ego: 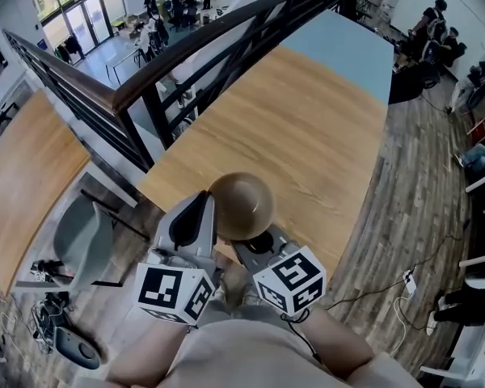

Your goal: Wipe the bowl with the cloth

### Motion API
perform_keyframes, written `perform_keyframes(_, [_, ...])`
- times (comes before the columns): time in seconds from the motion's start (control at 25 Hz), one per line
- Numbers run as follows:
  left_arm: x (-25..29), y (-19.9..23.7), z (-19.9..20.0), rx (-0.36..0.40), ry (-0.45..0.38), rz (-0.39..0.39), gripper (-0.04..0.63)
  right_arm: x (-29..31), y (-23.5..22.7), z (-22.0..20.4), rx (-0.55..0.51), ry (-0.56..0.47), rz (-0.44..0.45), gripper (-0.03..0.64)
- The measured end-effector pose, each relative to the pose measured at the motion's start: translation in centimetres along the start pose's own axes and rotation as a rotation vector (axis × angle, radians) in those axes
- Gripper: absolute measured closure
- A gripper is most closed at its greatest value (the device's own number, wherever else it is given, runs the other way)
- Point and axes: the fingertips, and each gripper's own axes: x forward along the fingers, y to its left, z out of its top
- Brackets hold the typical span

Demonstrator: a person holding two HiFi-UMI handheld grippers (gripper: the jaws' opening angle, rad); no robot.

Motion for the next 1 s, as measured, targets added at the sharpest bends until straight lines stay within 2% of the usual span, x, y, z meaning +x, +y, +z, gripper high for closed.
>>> perform_keyframes(0.24, [-0.8,1.8,-0.3,0.042,0.005,0.047,0.584,-1.1,-0.9,-0.5,0.012,0.000,-0.030,0.603])
perform_keyframes(0.48, [-1.4,2.8,-0.6,0.062,0.023,0.066,0.584,-2.9,-3.0,1.3,-0.005,-0.041,-0.094,0.603])
perform_keyframes(0.6, [-1.7,2.5,-0.8,0.122,0.042,0.055,0.583,-3.9,-4.0,2.7,-0.030,-0.072,-0.145,0.603])
perform_keyframes(0.76, [-1.5,1.2,-2.0,0.250,0.101,0.005,0.584,-4.4,-4.7,4.4,-0.074,-0.102,-0.176,0.603])
perform_keyframes(1.0, [-1.5,-1.3,-3.1,0.343,0.130,-0.057,0.584,-4.5,-3.5,6.6,-0.229,-0.101,-0.200,0.603])
